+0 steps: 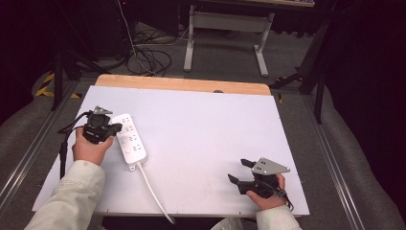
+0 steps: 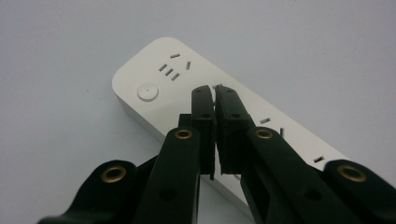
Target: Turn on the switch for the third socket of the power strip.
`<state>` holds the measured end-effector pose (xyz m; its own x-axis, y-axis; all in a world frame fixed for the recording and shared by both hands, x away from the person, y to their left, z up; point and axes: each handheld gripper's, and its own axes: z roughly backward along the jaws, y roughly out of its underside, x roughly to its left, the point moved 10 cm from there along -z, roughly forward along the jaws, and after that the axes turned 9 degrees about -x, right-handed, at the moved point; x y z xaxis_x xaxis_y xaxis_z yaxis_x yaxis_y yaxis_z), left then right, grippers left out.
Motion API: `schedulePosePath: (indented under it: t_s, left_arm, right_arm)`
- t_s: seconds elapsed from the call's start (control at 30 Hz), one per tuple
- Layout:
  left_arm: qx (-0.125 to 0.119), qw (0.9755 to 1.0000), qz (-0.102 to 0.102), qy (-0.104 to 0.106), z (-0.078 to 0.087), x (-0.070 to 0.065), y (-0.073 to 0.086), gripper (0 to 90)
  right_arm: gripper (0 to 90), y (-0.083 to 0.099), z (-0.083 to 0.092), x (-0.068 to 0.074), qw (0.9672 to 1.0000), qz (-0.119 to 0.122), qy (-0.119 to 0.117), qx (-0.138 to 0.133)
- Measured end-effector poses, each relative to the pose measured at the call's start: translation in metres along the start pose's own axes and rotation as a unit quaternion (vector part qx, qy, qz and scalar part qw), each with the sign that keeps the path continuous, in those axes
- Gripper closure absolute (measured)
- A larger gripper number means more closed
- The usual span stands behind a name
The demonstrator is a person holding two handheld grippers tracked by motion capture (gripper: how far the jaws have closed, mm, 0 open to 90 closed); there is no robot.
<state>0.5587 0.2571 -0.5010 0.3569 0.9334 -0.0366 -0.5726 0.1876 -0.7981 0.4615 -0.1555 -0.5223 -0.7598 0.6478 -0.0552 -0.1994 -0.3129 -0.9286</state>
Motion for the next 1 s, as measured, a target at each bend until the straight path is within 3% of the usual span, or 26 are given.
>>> schedulePosePath:
  t_s: [0.23,0.43,0.57,0.8,1.0]
  left_arm:
    - [-0.017,0.9998,-0.010,0.006,0.009,-0.005,-0.009,84.9]
    - [-0.044,0.9986,-0.005,0.027,0.020,-0.013,-0.016,74.0]
    - [-0.071,0.9964,-0.005,0.046,0.031,-0.020,-0.022,63.6]
    - [-0.095,0.9927,-0.007,0.074,0.051,-0.033,-0.025,47.9]
    - [-0.128,0.9866,-0.018,0.099,0.070,-0.046,-0.028,40.8]
  right_arm:
    - [27.6,0.000,0.000,0.000,1.0000,0.000,0.000,0.000]
    - [27.6,0.000,0.001,0.000,1.0000,-0.001,0.001,-0.002]
    - [27.6,0.000,0.000,0.000,1.0000,-0.001,0.001,-0.001]
    - [27.6,0.000,0.001,0.000,1.0000,-0.001,0.001,-0.001]
    - [27.6,-0.001,0.001,0.000,1.0000,-0.002,0.000,-0.003]
